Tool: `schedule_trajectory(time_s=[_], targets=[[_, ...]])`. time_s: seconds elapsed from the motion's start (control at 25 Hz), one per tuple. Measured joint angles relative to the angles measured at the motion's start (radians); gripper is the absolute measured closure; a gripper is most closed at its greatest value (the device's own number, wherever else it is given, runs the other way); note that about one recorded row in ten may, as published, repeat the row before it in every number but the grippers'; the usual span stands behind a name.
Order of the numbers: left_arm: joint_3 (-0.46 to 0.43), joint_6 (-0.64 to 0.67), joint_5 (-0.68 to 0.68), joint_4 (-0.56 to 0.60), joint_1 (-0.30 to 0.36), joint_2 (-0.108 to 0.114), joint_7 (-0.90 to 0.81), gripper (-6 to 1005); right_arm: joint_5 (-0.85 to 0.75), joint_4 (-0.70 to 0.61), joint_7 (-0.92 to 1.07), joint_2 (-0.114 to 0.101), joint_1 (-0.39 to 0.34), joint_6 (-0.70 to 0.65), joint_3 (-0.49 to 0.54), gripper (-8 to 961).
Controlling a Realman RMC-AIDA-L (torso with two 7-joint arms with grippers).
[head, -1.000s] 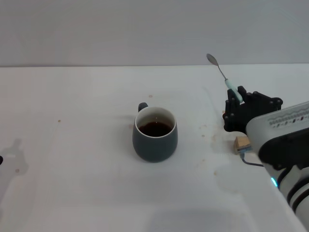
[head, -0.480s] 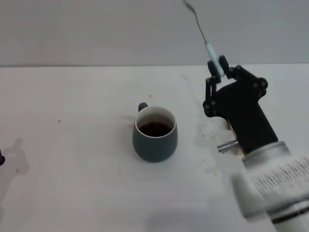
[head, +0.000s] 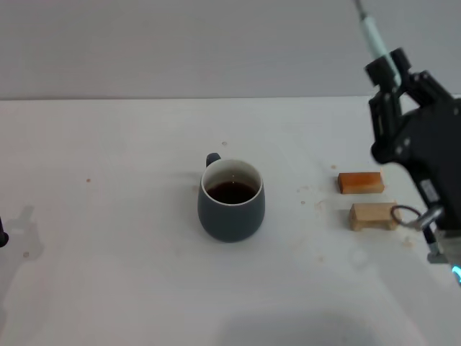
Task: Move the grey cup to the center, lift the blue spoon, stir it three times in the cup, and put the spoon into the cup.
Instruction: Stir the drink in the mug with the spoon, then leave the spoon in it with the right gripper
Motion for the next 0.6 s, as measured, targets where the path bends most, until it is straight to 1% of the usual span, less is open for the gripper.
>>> schedule_trajectory(time_s=[0.04, 0.08, 0.12, 0.16, 0.24, 0.32, 0.4, 0.44, 0.48, 0.52, 0.6], targets=[[0.0, -0.003, 0.0, 0.0, 0.0, 0.0, 0.0, 1001, -0.001, 0.036, 0.019, -0.016, -0.008, 0.039, 0.011, 831], [0.0, -0.004, 0.0, 0.0, -0.001, 0.0, 0.0, 1001, -0.002, 0.126, 0.033, -0.055, -0.022, 0.144, 0.023, 831], [0.0, -0.005, 0.0, 0.0, -0.001, 0.0, 0.0, 1001, -0.002, 0.126, 0.033, -0.055, -0.022, 0.144, 0.023, 831], [0.0, -0.006, 0.0, 0.0, -0.001, 0.0, 0.0, 1001, -0.004, 0.178, 0.032, -0.077, -0.031, 0.21, 0.031, 831], [0.0, -0.008, 0.0, 0.0, 0.0, 0.0, 0.0, 1001, -0.025, 0.284, 0.027, -0.113, -0.048, 0.352, 0.064, 831], [0.0, -0.009, 0.0, 0.0, 0.003, 0.0, 0.0, 1001, -0.066, 0.405, 0.014, -0.142, -0.069, 0.531, 0.119, 831], [0.0, -0.009, 0.0, 0.0, 0.003, 0.0, 0.0, 1001, -0.131, 0.524, -0.008, -0.157, -0.096, 0.729, 0.186, 830], [0.0, -0.01, 0.0, 0.0, 0.003, 0.0, 0.0, 1001, -0.177, 0.592, -0.019, -0.158, -0.114, 0.845, 0.227, 830], [0.0, -0.01, 0.0, 0.0, 0.003, 0.0, 0.0, 1001, -0.26, 0.726, -0.027, -0.154, -0.151, 1.05, 0.305, 830], [0.0, -0.01, 0.0, 0.0, 0.003, 0.0, 0.0, 1001, -0.26, 0.726, -0.027, -0.154, -0.151, 1.05, 0.305, 830], [0.0, -0.01, 0.0, 0.0, 0.003, 0.0, 0.0, 1001, -0.345, 0.869, -0.028, -0.141, -0.187, 1.271, 0.371, 830]])
